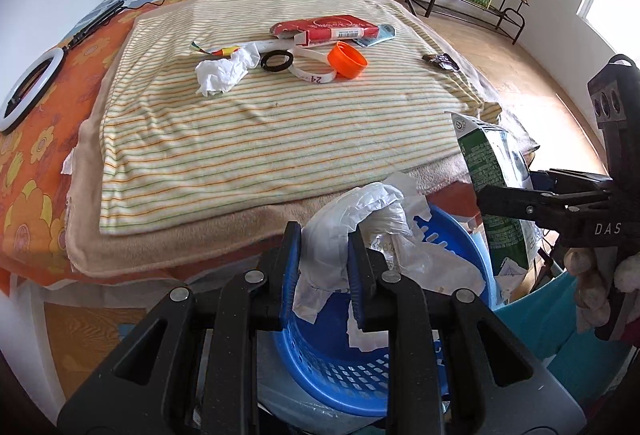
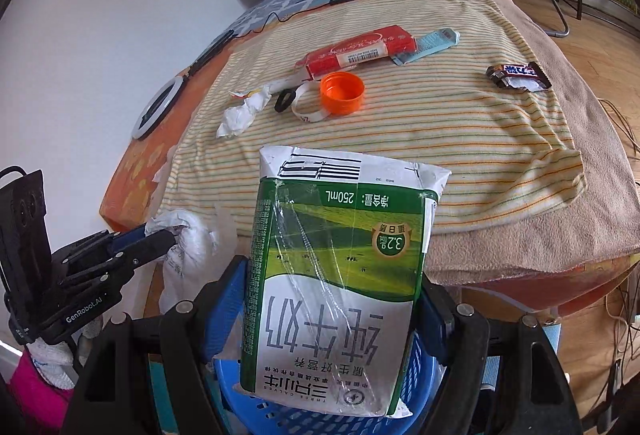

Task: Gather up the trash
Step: 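Carry bag and carton to the blue basket and open both tools to drop them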

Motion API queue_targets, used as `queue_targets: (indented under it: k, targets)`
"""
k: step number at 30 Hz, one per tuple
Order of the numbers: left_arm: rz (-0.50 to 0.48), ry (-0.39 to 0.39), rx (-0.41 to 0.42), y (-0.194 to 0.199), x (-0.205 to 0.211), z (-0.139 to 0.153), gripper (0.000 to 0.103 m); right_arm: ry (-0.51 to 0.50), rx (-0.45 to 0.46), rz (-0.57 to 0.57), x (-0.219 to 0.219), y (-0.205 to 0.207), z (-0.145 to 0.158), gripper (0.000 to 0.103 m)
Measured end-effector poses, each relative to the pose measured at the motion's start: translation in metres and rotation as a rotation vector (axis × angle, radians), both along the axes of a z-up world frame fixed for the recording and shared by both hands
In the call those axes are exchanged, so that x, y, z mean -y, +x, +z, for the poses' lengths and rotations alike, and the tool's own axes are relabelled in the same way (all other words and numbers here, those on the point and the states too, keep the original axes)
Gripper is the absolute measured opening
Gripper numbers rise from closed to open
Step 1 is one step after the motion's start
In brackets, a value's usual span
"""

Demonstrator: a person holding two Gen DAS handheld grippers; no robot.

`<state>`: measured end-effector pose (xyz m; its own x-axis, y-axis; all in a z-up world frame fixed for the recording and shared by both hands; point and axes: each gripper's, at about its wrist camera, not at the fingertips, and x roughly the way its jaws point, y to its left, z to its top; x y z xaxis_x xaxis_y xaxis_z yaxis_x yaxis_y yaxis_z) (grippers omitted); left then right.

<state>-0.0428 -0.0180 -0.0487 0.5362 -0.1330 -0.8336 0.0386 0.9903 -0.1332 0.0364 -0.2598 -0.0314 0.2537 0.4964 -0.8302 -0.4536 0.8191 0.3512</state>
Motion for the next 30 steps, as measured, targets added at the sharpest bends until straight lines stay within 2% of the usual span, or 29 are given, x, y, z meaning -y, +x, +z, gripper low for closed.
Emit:
queue_targets:
  k: [6,17,29,30]
  targets:
    - [-0.013,0.002,-0.047,-0.018,0.013,-0.025,0.021,-0.046,-0.034,0.022,0.011,-0.024,-0.02,0.078]
    - [-0.035,0.021,-0.115,-0.026,0.027,-0.056,0.021,-0.112,-0.095,0.074,0.012,-0.05,-0.058,0.078]
    - [-0.05,0.048,-0.139,-0.025,0.031,-0.066,0.022,-0.157,-0.114,0.08,0.008,-0.052,-0.074,0.078]
    - [-0.049,0.051,-0.14,-0.025,0.031,-0.067,0.024,-0.16,-0.112,0.081,0.008,-0.052,-0.074,0.078]
